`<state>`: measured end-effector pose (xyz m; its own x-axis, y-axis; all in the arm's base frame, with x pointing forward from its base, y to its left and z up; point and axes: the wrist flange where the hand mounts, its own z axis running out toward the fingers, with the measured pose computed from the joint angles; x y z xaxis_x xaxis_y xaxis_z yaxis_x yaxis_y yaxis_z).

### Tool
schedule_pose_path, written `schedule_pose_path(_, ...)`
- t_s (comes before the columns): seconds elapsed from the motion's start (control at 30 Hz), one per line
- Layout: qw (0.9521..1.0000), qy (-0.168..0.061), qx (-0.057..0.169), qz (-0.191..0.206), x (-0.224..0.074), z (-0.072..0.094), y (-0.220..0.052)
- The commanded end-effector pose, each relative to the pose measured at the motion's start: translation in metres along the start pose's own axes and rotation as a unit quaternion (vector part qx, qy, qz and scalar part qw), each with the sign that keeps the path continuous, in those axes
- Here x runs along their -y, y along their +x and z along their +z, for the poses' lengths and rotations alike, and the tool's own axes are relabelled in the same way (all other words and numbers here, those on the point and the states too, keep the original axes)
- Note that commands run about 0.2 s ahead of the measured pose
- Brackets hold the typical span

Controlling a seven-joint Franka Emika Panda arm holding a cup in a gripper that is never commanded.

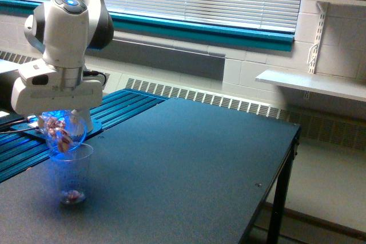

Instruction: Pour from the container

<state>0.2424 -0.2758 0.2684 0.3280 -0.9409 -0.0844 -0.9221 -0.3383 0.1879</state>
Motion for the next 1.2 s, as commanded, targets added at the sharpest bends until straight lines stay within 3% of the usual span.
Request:
schedule_pose_path(0.03, 0.9999, 0.002, 0.010, -0.001, 0.011, -0.003, -0.005)
schedule_pose_path(0.43, 0.9992, -0.005, 0.041, 0.003, 0.012, 0.005, -0.018)
schedule_pose_path(0.8, 0.9994, -0.028, 0.021, 0.006, 0.002, 0.017, -0.015)
schedule_pose_path(1.2, 1.0000, 0.000, 0.006, 0.007, 0.016, -0.007, -0.011)
